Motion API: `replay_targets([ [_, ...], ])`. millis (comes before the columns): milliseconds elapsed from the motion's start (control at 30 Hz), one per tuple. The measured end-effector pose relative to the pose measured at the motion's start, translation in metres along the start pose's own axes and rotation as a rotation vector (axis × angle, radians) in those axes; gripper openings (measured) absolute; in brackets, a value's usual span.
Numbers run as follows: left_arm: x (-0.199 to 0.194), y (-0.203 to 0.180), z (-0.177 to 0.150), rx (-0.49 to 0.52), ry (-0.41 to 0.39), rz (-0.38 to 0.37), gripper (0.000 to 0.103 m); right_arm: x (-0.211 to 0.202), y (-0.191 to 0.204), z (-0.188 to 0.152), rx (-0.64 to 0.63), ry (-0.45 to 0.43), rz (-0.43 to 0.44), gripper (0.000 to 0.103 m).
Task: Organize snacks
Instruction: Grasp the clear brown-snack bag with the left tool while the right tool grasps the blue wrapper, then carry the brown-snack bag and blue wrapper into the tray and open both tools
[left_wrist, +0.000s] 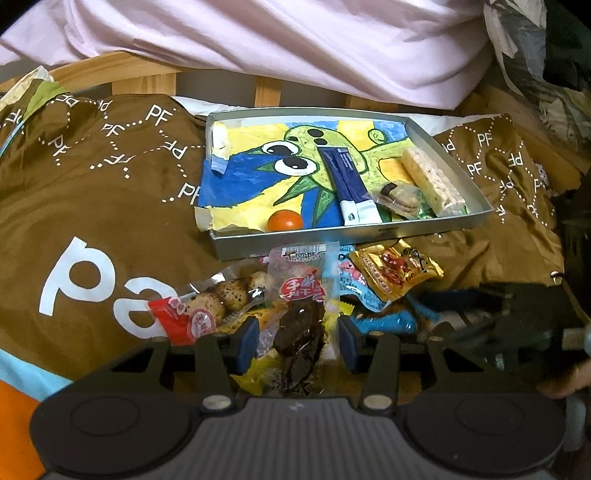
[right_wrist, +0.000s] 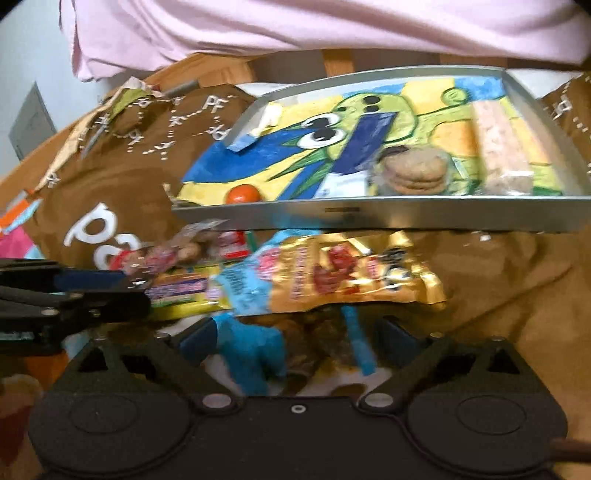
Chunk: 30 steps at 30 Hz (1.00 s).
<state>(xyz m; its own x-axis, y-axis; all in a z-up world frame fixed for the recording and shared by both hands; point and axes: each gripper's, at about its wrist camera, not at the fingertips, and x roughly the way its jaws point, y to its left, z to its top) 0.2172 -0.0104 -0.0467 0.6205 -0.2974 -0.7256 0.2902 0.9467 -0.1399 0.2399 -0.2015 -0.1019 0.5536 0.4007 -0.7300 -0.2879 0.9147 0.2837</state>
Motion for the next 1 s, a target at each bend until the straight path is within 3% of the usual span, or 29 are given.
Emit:
replay_targets([
  [67, 0.001, 0.001, 0.001, -0.004, -0.005, -0.001, 0.05, 0.002, 0.008, -0.002, -0.043, 0.013, -0.007, 0.097],
  [233, -0.003, 0.0, 0.002, -0.006, -0.025, -0.003, 0.05, 0.0, 0.017, -0.006, -0.097, 0.007, -0.077, 0.073],
  [367, -0.011, 0.002, 0.004, -0.016, -0.052, 0.001, 0.05, -0.011, 0.017, -0.006, -0.078, -0.037, -0.037, 0.04],
  [767, -0.023, 0.01, 0.009, -0.061, -0.128, 0.023, 0.05, -0.041, 0.044, -0.015, -0.211, -0.1, -0.136, 0.032],
  [1000, -0.035, 0.014, 0.016, -0.094, -0.214, 0.044, 0.05, -0.078, 0.065, -0.016, -0.313, -0.224, -0.171, 0.027],
])
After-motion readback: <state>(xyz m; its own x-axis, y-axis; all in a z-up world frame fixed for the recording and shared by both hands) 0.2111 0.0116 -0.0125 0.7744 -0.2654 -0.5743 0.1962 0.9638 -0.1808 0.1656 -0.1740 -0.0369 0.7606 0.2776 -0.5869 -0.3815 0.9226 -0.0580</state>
